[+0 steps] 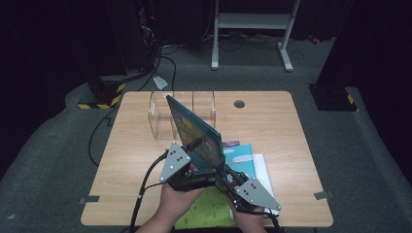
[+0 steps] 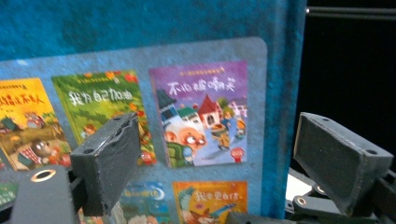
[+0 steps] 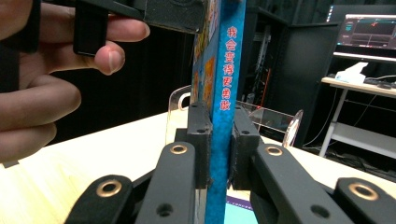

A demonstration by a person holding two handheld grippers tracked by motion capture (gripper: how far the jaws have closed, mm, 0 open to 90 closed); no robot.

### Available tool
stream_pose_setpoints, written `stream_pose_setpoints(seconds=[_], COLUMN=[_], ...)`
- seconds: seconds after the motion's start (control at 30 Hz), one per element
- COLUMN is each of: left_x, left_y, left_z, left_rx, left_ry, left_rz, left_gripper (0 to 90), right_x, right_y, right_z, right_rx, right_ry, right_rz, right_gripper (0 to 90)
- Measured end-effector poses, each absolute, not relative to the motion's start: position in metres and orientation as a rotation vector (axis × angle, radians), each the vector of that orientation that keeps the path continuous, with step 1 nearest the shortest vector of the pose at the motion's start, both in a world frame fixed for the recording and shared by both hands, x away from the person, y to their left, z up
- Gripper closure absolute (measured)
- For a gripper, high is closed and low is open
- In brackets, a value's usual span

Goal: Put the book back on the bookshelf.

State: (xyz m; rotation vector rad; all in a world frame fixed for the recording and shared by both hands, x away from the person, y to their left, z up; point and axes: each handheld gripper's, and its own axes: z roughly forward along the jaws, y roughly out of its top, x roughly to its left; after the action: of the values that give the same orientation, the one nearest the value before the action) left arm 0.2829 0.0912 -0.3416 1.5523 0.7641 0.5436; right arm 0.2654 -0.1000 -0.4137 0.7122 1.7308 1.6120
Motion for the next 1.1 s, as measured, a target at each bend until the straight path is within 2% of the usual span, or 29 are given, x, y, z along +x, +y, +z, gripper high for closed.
stream_pose_setpoints(seconds=[0.5, 0.77, 1.0, 1.1], left_x=[0.277, 0.274, 0.274, 0.272], left_y=[0.078, 0.083, 0.085, 0.09], left_z=[-0.352, -0.353, -0.356, -0.358], left_rx=[1.571, 1.549, 1.556, 1.548], left_ry=[0.878, 0.918, 0.924, 0.92], left_rz=[0.638, 0.606, 0.625, 0.632], left_gripper=[10.9, 6.2, 6.8, 9.8], right_x=[0.258, 0.255, 0.254, 0.253], right_y=[-0.094, -0.089, -0.084, -0.082], right_z=[-0.424, -0.424, -0.426, -0.426], right_rx=[0.673, 0.646, 0.641, 0.626], right_ry=[1.713, 1.73, 1.752, 1.764], right_rz=[1.562, 1.556, 1.569, 1.573], right_gripper=[80.2, 80.1, 76.5, 75.8])
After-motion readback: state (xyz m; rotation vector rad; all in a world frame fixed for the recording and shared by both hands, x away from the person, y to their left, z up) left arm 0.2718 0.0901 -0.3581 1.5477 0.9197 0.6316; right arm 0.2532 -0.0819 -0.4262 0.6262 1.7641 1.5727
